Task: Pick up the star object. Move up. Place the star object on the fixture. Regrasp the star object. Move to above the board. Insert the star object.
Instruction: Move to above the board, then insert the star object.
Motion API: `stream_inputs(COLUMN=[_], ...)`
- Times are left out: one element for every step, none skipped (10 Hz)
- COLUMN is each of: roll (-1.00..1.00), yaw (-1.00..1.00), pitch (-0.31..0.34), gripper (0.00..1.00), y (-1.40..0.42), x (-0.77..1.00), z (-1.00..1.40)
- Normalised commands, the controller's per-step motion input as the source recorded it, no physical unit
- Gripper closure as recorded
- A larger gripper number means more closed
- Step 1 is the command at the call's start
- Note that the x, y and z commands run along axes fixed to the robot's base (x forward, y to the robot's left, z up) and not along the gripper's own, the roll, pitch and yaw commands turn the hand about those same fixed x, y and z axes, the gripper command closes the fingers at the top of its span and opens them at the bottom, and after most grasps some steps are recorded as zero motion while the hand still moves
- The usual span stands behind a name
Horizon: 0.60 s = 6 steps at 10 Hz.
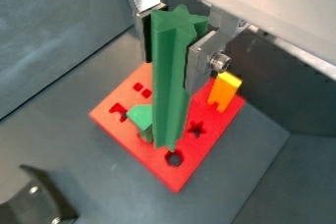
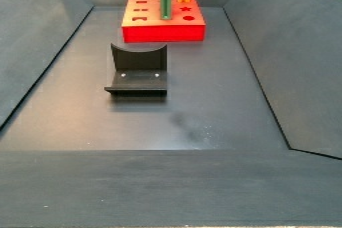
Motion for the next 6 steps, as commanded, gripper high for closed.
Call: stream_inputs(roll=[-0.35, -0.24, 0.00, 0.00, -0.11, -0.03], yaw=[-0.02, -0.02, 0.04, 0.03, -0.35, -0.57], pitch=[-0.132, -0.100, 0.000, -0.010, -0.093, -0.130], gripper=[1.00, 1.00, 1.00, 1.00, 1.00, 1.00], y=[0.04, 0.03, 0.00, -0.06, -0.43, -0.54], x=[-0.10, -0.08, -0.02, -0.08, -0.23, -0.04], z=[0.01, 0.00, 0.00, -0.18, -0.56, -0.55])
